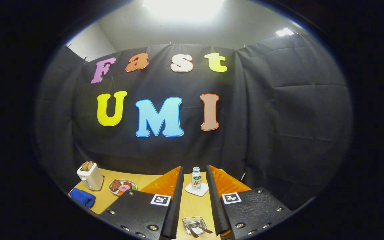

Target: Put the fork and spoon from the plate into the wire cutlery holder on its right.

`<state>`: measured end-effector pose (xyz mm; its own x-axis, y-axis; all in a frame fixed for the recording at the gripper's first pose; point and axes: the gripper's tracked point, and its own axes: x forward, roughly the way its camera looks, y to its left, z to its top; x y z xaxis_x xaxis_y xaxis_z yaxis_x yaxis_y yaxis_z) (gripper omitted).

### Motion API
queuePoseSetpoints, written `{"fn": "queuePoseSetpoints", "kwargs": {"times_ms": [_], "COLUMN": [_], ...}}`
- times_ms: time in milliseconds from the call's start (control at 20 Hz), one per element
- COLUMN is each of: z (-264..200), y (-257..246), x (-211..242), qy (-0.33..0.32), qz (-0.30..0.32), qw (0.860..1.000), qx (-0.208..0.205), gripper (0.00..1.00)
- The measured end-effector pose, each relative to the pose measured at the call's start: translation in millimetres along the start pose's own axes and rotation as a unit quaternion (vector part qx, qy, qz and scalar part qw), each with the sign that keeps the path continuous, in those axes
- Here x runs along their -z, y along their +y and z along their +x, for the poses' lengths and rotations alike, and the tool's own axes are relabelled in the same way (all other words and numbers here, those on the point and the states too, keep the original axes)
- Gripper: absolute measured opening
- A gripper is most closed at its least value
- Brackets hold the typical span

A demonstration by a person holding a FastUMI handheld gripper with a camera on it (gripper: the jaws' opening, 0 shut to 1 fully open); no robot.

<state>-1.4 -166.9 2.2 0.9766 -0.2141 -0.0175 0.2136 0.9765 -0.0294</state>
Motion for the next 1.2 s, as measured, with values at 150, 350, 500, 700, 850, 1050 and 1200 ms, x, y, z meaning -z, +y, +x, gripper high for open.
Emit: {"fn": "queuePoseSetpoints", "kwargs": {"times_ms": [150,350,500,700,850,1050,1200], "z": [-1.8,-10.3,-17.8,-38.1,-57.9,-77.9,-86.4], "y": [-20.7,-50.1,-76.4,-117.0,-148.6,-179.8,-197.8], "x": [-5.3,-18.7,-26.2,-37.8,-46.8,-54.0,-54.4], "qy": [-0.008,-0.022,-0.03,-0.039,-0.05,-0.062,-0.067], "qz": [-0.006,0.0,0.001,0.005,0.006,0.018,0.026], "qw": [1.0,0.999,0.998,0.995,0.991,0.987,0.985], "qx": [0.01,0.027,0.049,0.089,0.121,0.148,0.157], "gripper": [0.42,0.42,0.41,0.41,0.41,0.41,0.41]}}
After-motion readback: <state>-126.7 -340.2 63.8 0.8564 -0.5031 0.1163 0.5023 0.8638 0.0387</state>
